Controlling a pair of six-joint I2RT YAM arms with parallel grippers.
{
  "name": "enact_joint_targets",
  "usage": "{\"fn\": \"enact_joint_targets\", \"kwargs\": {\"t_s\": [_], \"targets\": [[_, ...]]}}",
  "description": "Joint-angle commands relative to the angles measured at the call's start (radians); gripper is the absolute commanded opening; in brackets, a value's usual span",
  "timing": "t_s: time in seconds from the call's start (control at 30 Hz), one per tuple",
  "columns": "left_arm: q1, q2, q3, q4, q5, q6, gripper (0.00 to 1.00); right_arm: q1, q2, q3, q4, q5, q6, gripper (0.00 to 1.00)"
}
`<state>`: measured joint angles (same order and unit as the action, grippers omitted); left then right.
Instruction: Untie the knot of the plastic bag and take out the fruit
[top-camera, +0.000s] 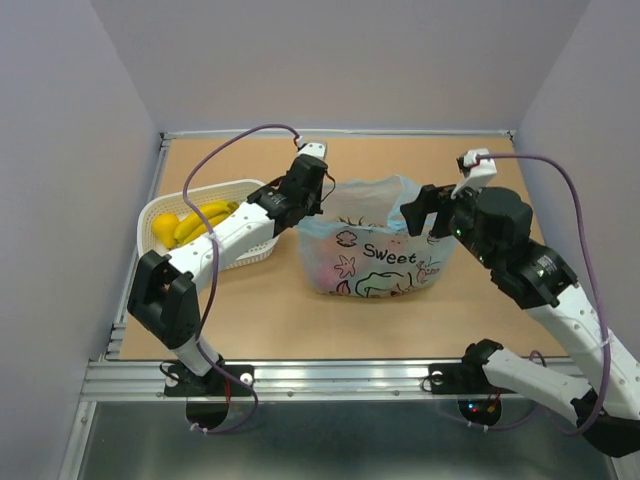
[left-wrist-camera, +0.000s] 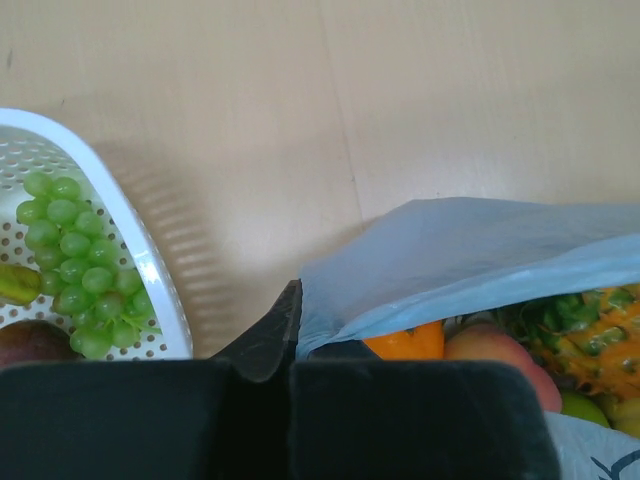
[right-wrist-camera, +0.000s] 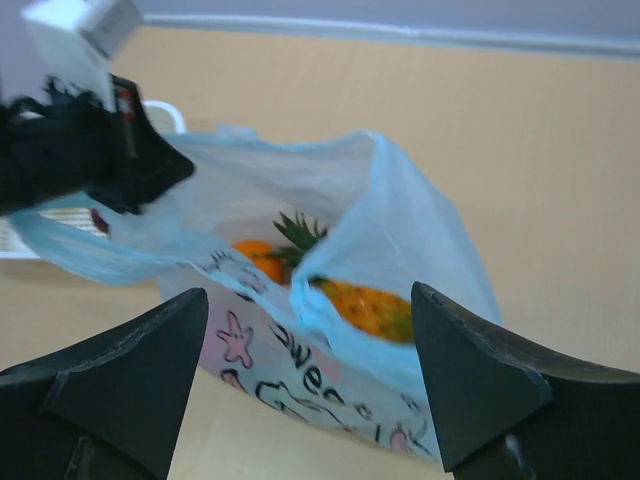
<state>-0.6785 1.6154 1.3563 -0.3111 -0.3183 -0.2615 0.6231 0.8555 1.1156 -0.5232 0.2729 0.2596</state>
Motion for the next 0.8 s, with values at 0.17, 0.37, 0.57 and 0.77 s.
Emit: {"fn": "enact_joint_targets", "kwargs": {"t_s": [0.17, 0.37, 0.57, 0.77], "targets": [[0.005, -0.129, -0.016, 0.026, 0.044, 0.042, 0.00, 0.000, 0.281, 0.418, -0.087, -0.339, -0.164, 0.76], [0.007, -0.161, -0.036, 0.050, 0.039, 0.038, 0.00, 0.018, 0.479, 0.347, -0.063, -0.328, -0.177, 0.63], [0.008, -0.132, -0.040, 0.058, 0.047, 0.002, 0.00, 0.198, 0.473, 0.059, 0.006, -0.279, -0.094, 0.51], [0.034, -0.115, -0.051, 0.075, 0.048, -0.033, 0.00, 0.438, 0.442, -0.184, 0.043, -0.262, 0.061, 0.51]]}}
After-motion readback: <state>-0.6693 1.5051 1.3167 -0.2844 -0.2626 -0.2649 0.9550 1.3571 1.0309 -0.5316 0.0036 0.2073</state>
